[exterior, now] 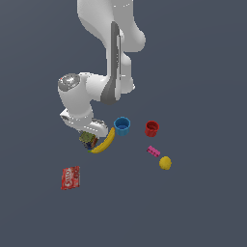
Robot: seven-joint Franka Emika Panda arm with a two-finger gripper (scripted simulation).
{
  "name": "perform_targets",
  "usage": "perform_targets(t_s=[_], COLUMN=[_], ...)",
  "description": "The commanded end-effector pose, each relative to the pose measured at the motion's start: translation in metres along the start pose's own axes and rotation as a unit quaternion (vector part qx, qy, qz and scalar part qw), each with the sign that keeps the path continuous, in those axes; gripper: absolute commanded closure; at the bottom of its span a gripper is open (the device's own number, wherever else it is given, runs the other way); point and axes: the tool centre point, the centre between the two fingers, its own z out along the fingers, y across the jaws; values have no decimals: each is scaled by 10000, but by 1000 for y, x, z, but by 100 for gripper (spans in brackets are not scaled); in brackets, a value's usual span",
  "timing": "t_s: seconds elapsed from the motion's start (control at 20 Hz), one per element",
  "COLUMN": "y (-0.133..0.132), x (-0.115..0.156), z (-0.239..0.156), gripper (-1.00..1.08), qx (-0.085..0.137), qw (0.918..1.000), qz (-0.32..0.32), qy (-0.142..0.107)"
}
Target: Pick up a designated object from a clutter of objects.
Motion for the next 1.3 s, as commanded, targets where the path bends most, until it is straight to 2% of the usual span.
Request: perform_targets(t_s=[0.0,0.25,0.3,0.9,1.25], y=[0,0,0,0,-10], x=[0,1,1,0,2], z=[10,18,18,16,-7], gripper=[-92,-92,108,108,108], qx=[0,0,0,3,3], qw=[10000,10000,10000,10000,10000], qz=[4,4,4,5,5], qy=[4,4,4,3,3])
